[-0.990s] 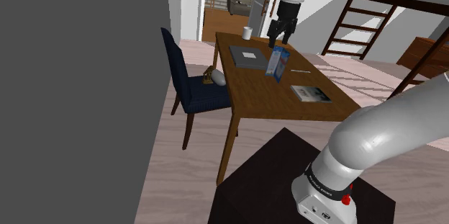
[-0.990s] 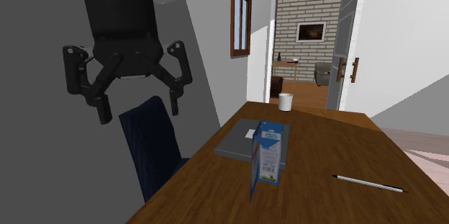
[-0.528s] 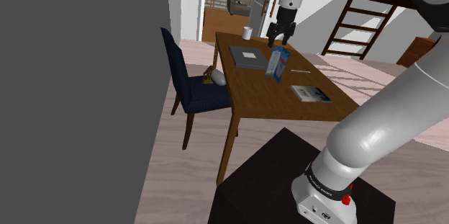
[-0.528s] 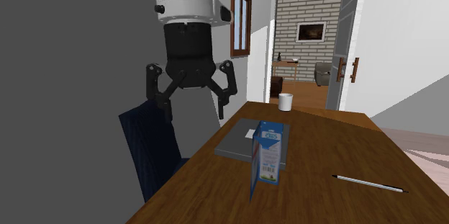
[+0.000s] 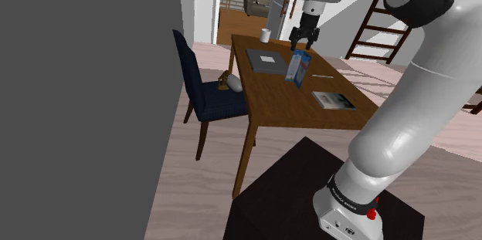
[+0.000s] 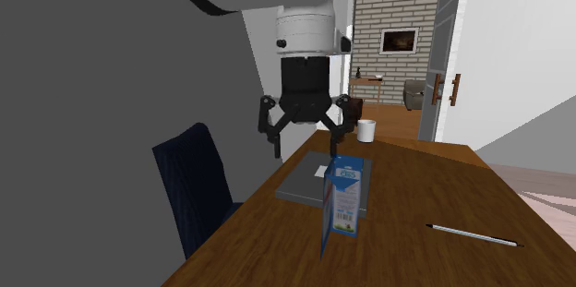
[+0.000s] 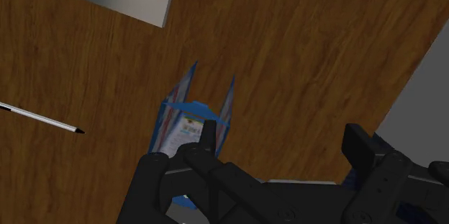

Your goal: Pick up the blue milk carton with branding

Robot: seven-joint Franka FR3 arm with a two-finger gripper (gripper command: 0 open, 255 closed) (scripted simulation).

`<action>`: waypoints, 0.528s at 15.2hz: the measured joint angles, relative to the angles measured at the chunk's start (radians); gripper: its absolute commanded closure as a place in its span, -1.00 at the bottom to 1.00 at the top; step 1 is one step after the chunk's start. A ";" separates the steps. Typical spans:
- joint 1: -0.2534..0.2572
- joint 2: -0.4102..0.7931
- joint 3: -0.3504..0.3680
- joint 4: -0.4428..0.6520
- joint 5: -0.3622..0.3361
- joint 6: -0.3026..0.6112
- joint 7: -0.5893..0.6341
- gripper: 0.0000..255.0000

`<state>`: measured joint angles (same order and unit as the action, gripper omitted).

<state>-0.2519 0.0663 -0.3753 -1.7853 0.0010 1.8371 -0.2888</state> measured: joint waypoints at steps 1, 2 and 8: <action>-0.011 0.029 -0.009 0.026 0.014 0.000 -0.005 -1.00; -0.026 0.078 -0.018 0.074 0.036 -0.004 -0.016 -1.00; -0.100 0.242 -0.047 0.221 0.117 -0.010 -0.041 -1.00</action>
<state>-0.3518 0.3084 -0.4222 -1.5647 0.1176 1.8273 -0.3298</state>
